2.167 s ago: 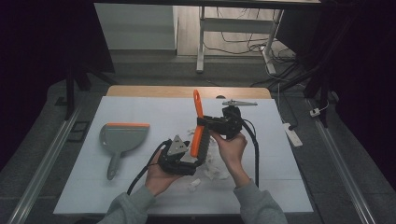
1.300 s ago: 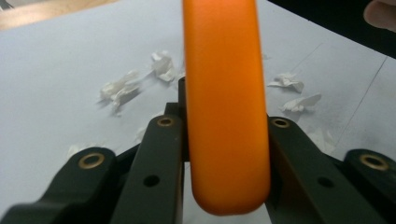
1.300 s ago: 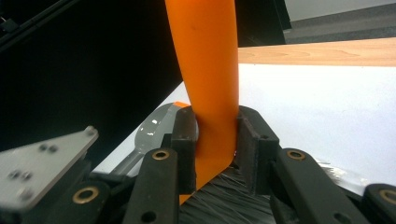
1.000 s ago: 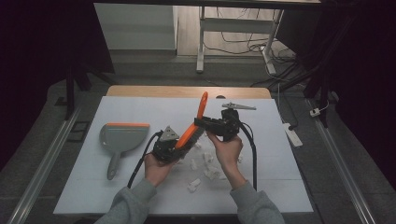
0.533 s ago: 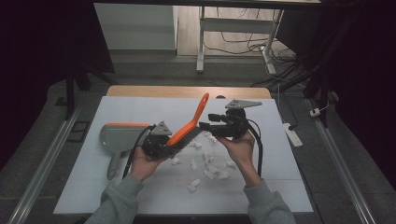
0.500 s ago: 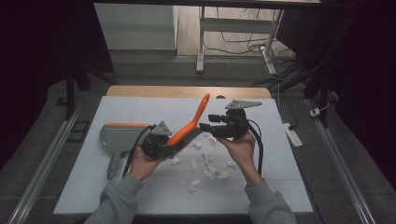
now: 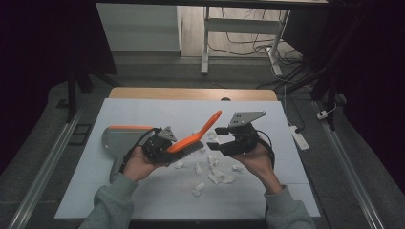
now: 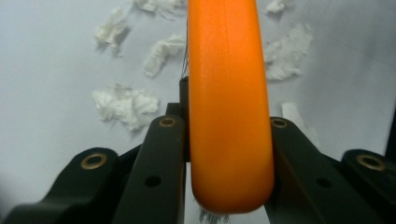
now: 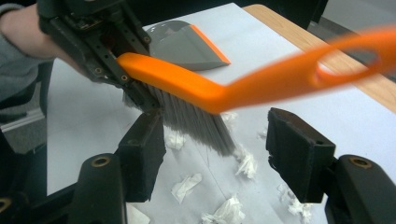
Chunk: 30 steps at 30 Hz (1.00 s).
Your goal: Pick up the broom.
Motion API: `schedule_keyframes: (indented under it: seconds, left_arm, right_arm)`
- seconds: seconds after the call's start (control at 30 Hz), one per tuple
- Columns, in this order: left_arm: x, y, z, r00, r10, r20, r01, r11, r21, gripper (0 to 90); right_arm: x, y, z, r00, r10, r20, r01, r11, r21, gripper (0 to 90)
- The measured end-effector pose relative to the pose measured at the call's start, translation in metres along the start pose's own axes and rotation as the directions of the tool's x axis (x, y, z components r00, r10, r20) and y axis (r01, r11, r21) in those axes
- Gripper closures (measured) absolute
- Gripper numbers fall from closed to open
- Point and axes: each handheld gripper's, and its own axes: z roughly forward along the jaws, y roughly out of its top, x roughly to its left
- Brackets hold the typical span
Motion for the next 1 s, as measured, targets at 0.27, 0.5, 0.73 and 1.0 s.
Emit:
schedule_keyframes:
  seconds: [0.27,0.5,0.73,1.0]
  left_arm:
    - [-0.008,0.004,0.006,0.9969,0.067,0.040,-0.070,0.9935,0.089,78.1]
    - [-0.015,0.008,0.013,0.9919,0.107,0.070,-0.115,0.9848,0.130,78.2]
    - [-0.020,0.012,0.020,0.9827,0.148,0.112,-0.166,0.9700,0.178,78.2]
    - [-0.025,0.027,0.017,0.9721,0.190,0.138,-0.216,0.9532,0.212,78.2]
  right_arm:
    - [0.012,0.008,0.003,0.9973,-0.068,-0.030,0.069,0.997,0.047,34.8]
    - [0.015,0.006,0.012,0.9936,-0.103,-0.048,0.107,0.988,0.114,33.3]
    - [0.011,-0.001,0.023,0.9903,-0.118,-0.074,0.130,0.972,0.194,31.5]
    - [0.012,-0.004,0.031,0.9825,-0.149,-0.112,0.173,0.950,0.259,34.6]
